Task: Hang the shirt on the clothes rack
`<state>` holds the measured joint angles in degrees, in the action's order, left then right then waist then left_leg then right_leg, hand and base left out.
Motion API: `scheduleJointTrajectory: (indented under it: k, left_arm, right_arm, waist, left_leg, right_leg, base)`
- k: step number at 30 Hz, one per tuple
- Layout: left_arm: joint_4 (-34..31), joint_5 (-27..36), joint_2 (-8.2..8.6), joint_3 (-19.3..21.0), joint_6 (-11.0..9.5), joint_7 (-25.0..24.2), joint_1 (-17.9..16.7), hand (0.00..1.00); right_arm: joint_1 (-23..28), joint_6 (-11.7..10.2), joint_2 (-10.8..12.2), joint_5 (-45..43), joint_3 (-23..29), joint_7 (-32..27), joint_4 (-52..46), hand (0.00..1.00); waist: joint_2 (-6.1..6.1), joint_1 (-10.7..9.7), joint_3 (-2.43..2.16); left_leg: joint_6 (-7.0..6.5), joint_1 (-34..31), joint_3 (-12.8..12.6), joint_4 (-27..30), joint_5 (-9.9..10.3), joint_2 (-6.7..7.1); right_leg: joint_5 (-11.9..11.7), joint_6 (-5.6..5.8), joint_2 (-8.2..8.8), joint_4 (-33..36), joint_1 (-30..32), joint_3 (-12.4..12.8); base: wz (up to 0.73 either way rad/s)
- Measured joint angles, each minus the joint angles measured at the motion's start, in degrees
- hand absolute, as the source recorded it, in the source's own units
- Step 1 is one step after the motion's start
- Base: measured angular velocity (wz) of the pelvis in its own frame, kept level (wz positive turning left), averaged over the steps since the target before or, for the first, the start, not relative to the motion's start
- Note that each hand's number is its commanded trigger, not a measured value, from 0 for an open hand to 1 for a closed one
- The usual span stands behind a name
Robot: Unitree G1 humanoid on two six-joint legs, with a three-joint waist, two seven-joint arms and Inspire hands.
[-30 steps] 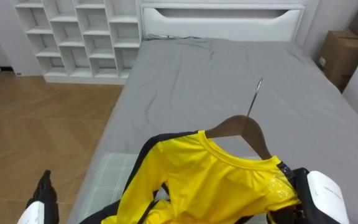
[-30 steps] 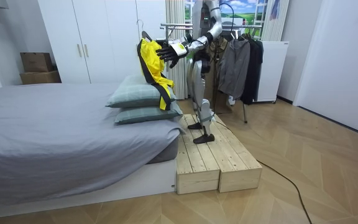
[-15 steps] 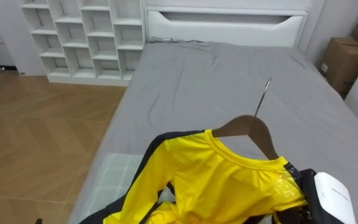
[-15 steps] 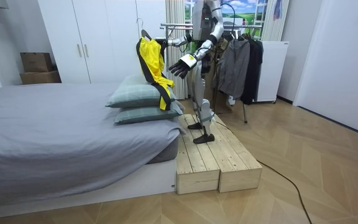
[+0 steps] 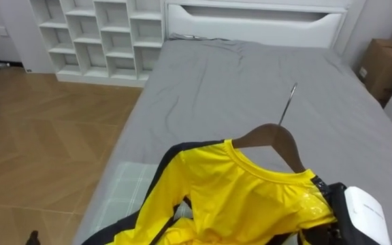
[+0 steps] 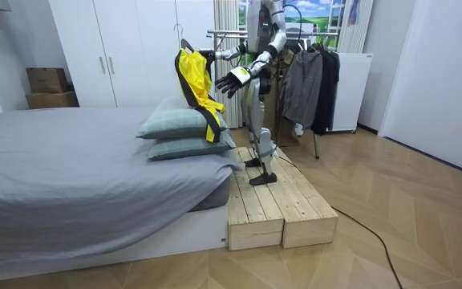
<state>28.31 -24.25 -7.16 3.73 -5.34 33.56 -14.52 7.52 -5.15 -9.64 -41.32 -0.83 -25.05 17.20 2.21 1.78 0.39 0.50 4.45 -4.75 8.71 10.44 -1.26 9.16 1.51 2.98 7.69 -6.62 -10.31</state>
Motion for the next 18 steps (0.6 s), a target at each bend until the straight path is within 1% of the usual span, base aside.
scheduleJointTrajectory:
  k: [4, 7, 10, 11, 12, 13, 14, 15, 16, 17, 18]
  left_arm:
    - [-1.3, 0.01, 0.0, -0.38, 0.0, 0.1, 1.09, 0.0]
    - [-2.02, -0.17, 0.02, -0.71, -0.03, 0.89, 1.24, 0.0]
    - [-1.03, -0.16, 0.03, -0.7, -0.05, 1.58, 1.19, 0.0]
    - [-0.76, -0.17, 0.04, -0.68, -0.05, 1.94, 0.77, 0.0]
    - [-0.53, -0.21, 0.04, -0.42, -0.05, 2.17, 0.36, 0.0]
    - [-0.24, -0.29, 0.05, -0.26, -0.05, 2.26, 0.37, 0.0]
    - [0.45, -0.3, 0.09, 0.48, -0.05, 2.39, 0.36, 0.0]
    - [1.01, -0.15, 0.21, 1.35, 0.01, 2.58, 0.45, 0.0]
    - [1.07, -0.13, 0.33, 1.66, 0.02, 2.88, 0.46, 0.0]
    - [1.16, -0.09, 0.54, 1.7, 0.02, 3.94, 0.46, 0.0]
    - [1.69, 0.08, 0.79, 1.58, 0.0, 4.71, 0.52, 0.0]
  right_arm:
    - [0.31, 0.0, 0.01, 0.49, -0.02, 0.0, 0.0, 1.0]
    - [0.43, 0.0, 0.0, 0.04, 0.0, 0.0, 0.0, 1.0]
    - [0.64, 0.0, -0.04, -0.06, 0.15, 0.0, 0.01, 1.0]
    - [0.62, 0.0, -0.03, -0.05, 0.22, 0.0, 0.02, 1.0]
    - [0.62, -0.03, 0.08, -0.13, 0.35, 0.0, 0.03, 1.0]
    - [0.62, -0.05, 0.09, -0.28, 0.47, 0.0, 0.03, 1.0]
    - [0.59, -0.19, 0.11, -1.01, 0.48, 0.0, 0.03, 1.0]
    - [0.51, -0.51, 0.13, -1.59, 0.51, -0.02, 0.02, 1.0]
    - [0.52, -0.52, 0.14, -1.71, 0.5, -0.02, 0.03, 1.0]
    - [0.51, -0.51, 0.12, -1.72, 0.5, -0.12, 0.09, 1.0]
    - [0.52, -0.49, 0.14, -1.68, 0.43, -0.26, 0.18, 1.0]
  waist:
    - [0.03, -1.27, -0.01]
    - [-0.08, -1.75, -0.08]
    - [-0.23, -1.29, -0.12]
    - [-0.32, -0.89, -0.08]
    - [-0.41, -0.17, -0.09]
    - [-0.49, 0.2, -0.03]
    - [-0.55, 0.77, -0.04]
    - [-0.73, 1.09, 0.07]
    - [-0.75, 1.38, 0.08]
    - [-0.88, 1.82, 0.14]
    - [-1.2, 1.81, 0.34]
  left_leg:
    - [0.0, 0.02, -0.17, -0.03, 0.01, -0.02]
    - [-0.01, 0.09, -1.59, -0.03, 0.01, -0.18]
    - [-0.04, 0.51, -4.95, -0.1, 0.03, -0.51]
    - [-0.16, 1.12, -7.83, -0.29, 0.2, -0.95]
    - [-0.17, 1.66, -10.27, -0.31, 0.61, -1.44]
    - [-0.13, 1.94, -11.47, -0.3, 0.8, -1.69]
    - [-0.02, 2.45, -14.33, -0.26, 1.14, -2.4]
    - [0.12, 3.0, -17.11, -0.19, 1.53, -2.99]
    - [0.23, 3.22, -18.48, -0.01, 1.76, -3.22]
    - [0.37, 3.64, -20.85, 0.18, 2.1, -3.6]
    - [0.48, 3.89, -22.63, 0.61, 2.49, -3.98]
  right_leg:
    - [0.0, 0.0, -0.01, 0.05, 0.11, 0.17]
    - [-0.02, -0.03, -0.02, 0.81, 1.4, 1.17]
    - [-0.07, -0.1, -0.13, 2.34, 3.21, 3.95]
    - [-0.14, -0.2, -0.39, 3.17, 4.58, 5.67]
    - [-0.33, -0.49, -0.64, 3.82, 5.53, 6.19]
    - [-0.43, -0.64, -0.82, 4.35, 6.03, 6.14]
    - [-0.66, -1.01, -1.07, 5.5, 7.38, 5.35]
    - [-0.96, -1.45, -1.1, 6.48, 8.54, 3.73]
    - [-1.16, -1.78, -1.03, 7.08, 9.17, 2.27]
    - [-1.53, -2.39, -0.4, 7.85, 10.03, -1.01]
    - [-1.9, -2.96, 0.17, 8.22, 10.37, -4.98]
  base:
    - [-0.02]
    - [-0.26]
    - [-0.54]
    - [-0.91]
    - [-0.98]
    - [-1.11]
    - [-1.17]
    - [-1.24]
    - [-1.24]
    - [-1.05]
    - [-0.93]
